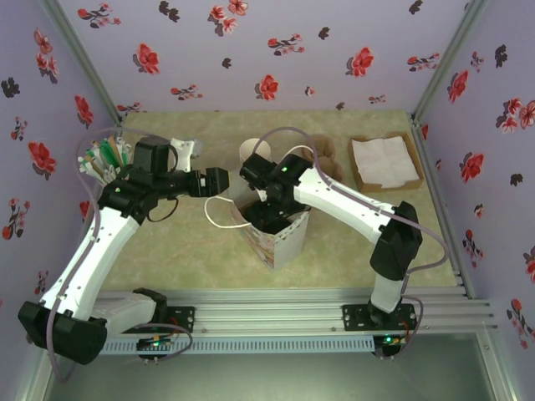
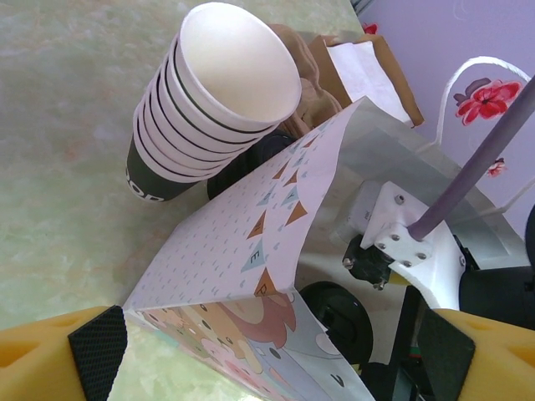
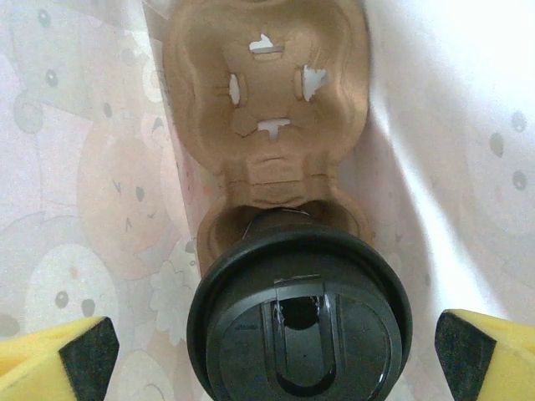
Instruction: Pack the takeout coffee
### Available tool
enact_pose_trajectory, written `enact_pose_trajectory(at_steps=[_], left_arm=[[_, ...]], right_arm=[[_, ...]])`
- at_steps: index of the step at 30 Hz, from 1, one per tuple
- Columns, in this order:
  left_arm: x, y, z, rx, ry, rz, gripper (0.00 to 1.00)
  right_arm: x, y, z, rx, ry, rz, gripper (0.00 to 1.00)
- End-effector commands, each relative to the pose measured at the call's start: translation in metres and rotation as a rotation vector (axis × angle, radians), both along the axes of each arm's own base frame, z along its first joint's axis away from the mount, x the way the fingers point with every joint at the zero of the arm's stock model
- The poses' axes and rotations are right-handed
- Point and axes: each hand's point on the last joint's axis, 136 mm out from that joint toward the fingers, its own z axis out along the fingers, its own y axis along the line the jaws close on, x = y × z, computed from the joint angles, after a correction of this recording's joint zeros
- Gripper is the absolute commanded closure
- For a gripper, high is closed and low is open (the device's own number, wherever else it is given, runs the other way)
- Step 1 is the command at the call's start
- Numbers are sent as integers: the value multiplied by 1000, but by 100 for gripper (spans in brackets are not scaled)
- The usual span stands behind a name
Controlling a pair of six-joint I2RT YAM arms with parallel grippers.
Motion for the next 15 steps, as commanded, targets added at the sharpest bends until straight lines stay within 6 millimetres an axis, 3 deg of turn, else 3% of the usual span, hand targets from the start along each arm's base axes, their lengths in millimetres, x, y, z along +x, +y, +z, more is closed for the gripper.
enact_pose_trajectory(at_steps=[1,15], left_arm=[[0,-5,-1,-9,-2,-14,7],[0,-4,-1,-10,-4,-13,7]], right_arm=[[-1,-7,27,24,-47,-21,1],[-4,-9,42,58,-58,-28,1]])
